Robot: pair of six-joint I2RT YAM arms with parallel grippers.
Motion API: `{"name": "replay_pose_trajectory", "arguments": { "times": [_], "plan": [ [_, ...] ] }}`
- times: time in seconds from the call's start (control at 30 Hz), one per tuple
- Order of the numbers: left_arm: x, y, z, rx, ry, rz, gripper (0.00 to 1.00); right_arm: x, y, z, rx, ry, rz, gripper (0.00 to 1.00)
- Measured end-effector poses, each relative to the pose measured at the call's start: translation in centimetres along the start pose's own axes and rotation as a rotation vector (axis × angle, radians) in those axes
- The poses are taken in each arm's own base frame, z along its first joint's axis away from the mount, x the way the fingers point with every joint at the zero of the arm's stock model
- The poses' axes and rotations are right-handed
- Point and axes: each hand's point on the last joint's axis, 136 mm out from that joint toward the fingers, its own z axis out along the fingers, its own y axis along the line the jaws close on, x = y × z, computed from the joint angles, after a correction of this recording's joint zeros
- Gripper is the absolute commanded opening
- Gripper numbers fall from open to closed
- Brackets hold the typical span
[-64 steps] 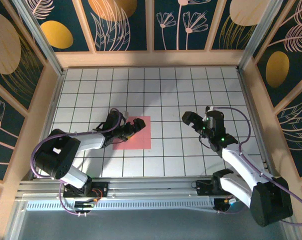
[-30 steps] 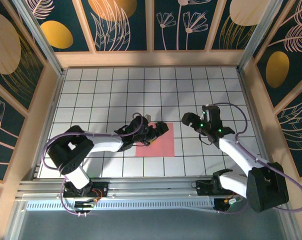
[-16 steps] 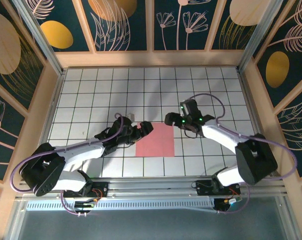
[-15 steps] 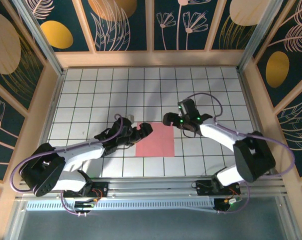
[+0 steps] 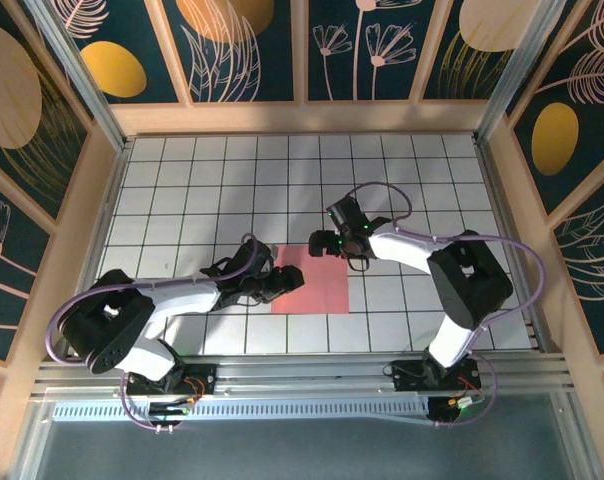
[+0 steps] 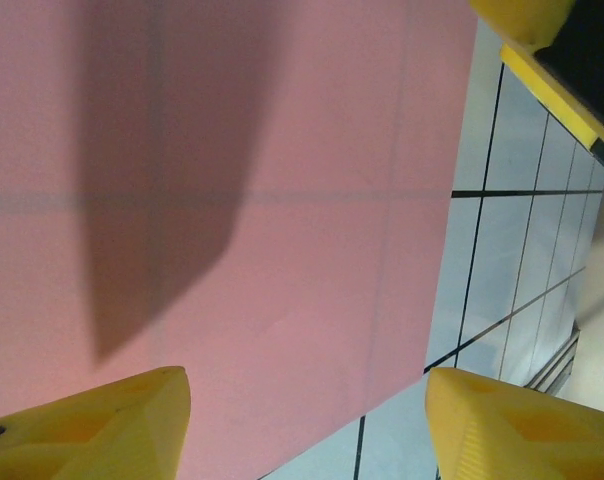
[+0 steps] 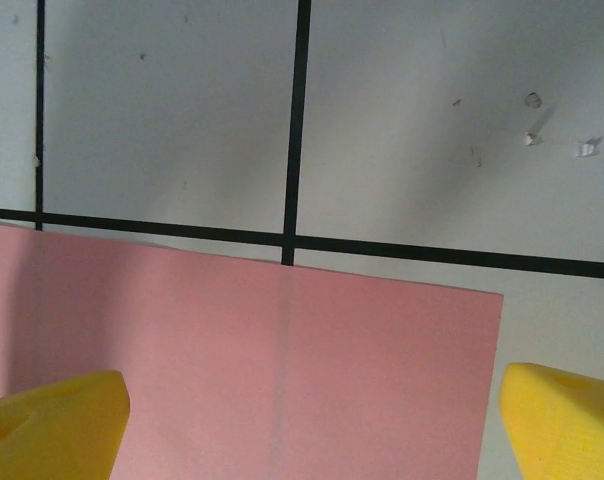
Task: Fold a paper plane with a square sheet of paper (fold left side to right side)
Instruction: Pick up the square sheet of paper from the center of the table.
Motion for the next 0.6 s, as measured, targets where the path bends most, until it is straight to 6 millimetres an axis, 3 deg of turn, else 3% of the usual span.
{"name": "replay_pose_trajectory", "arguments": {
  "times": [0.6],
  "plan": [
    [0.4,1.5,0.7,-0.052,0.026,0.006,0.62,1.0,0.4,1.4,0.063,0.033,-0.064,0.97]
  ]
}}
